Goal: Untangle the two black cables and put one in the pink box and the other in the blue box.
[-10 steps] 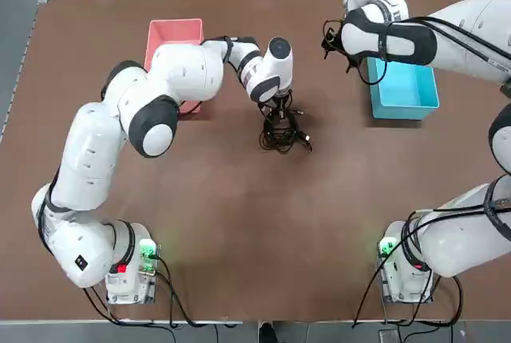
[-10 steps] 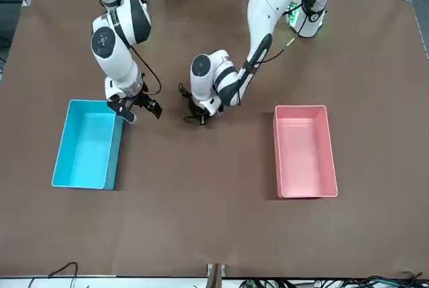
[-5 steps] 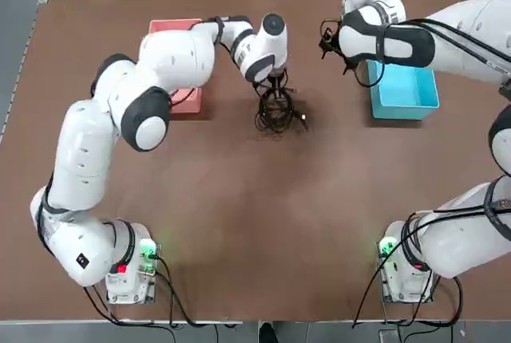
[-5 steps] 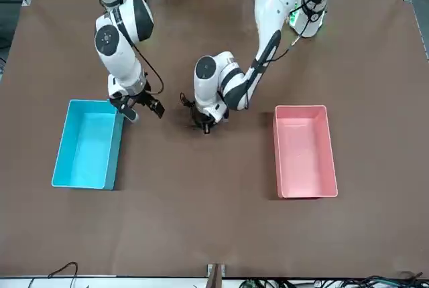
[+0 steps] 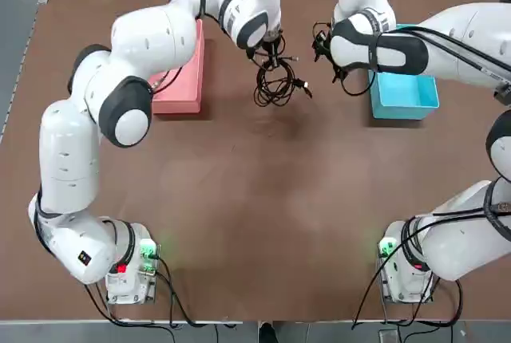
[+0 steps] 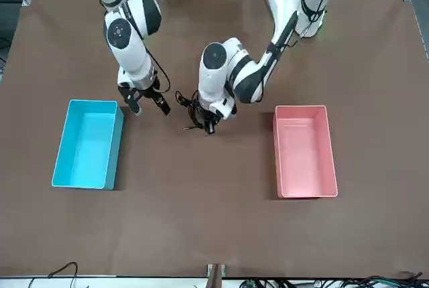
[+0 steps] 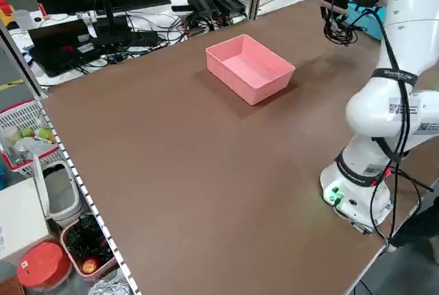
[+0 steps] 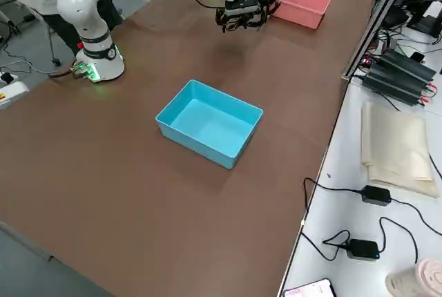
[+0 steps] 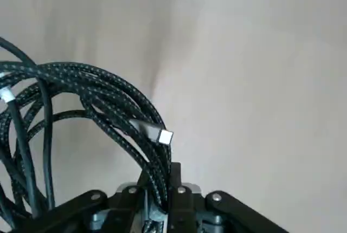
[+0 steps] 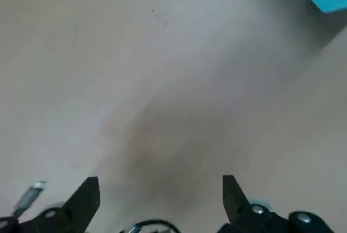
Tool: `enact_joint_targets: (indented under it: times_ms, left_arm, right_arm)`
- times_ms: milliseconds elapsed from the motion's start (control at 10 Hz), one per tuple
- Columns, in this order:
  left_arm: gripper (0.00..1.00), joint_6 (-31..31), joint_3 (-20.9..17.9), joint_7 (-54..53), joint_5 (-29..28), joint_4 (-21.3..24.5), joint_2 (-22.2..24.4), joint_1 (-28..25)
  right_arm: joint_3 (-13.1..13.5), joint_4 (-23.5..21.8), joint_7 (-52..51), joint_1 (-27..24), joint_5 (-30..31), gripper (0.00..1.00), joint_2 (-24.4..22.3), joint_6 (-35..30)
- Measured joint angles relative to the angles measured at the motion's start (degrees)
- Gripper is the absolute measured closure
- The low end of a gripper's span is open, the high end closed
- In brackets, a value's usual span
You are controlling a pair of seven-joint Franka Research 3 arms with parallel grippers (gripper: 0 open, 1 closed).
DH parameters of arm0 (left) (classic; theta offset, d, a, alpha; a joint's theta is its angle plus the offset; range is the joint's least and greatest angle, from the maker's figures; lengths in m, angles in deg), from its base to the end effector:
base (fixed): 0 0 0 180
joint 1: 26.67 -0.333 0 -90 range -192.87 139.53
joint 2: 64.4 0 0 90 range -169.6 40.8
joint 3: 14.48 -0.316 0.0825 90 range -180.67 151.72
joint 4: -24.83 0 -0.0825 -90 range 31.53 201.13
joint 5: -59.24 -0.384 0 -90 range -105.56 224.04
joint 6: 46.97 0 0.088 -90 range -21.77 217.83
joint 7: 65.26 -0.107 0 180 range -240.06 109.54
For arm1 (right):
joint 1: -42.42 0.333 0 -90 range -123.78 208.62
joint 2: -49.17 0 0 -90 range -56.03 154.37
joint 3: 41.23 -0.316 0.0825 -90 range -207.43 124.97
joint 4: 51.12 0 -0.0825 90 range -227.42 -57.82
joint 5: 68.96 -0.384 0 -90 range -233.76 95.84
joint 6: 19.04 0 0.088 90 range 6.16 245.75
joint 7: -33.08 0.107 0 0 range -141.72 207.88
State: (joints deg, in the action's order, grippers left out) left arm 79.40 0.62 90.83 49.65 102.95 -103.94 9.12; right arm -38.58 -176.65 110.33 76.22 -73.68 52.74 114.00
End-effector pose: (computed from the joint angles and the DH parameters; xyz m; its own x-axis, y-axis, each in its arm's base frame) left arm 0.5089 -0.5463 0.3388 -0.2397 0.9564 -0.1669 0.9662 0.2518 0.0557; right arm 0.4675 0.2845 0.3645 0.6542 -0.7550 -0.0447 -0.7557 -0.6501 -0.0789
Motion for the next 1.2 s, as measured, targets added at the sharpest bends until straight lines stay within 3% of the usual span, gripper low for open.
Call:
enact_joint_targets:
  times_ms: [500, 1200]
  left_arm:
    - [0.85, -1.9, 0.5, 0.1, 3.4, -3.3, 0.6, -0.1]
    - [0.85, -2.2, 0.3, 0.3, 4.5, -4.1, 0.6, -0.2]
  right_arm:
    - [0.0, 0.0, 11.9, 2.9, 0.0, 0.0, 0.4, -0.7]
    - [-0.1, 3.7, 16.6, 4.0, -0.2, 0.0, 0.4, -7.5]
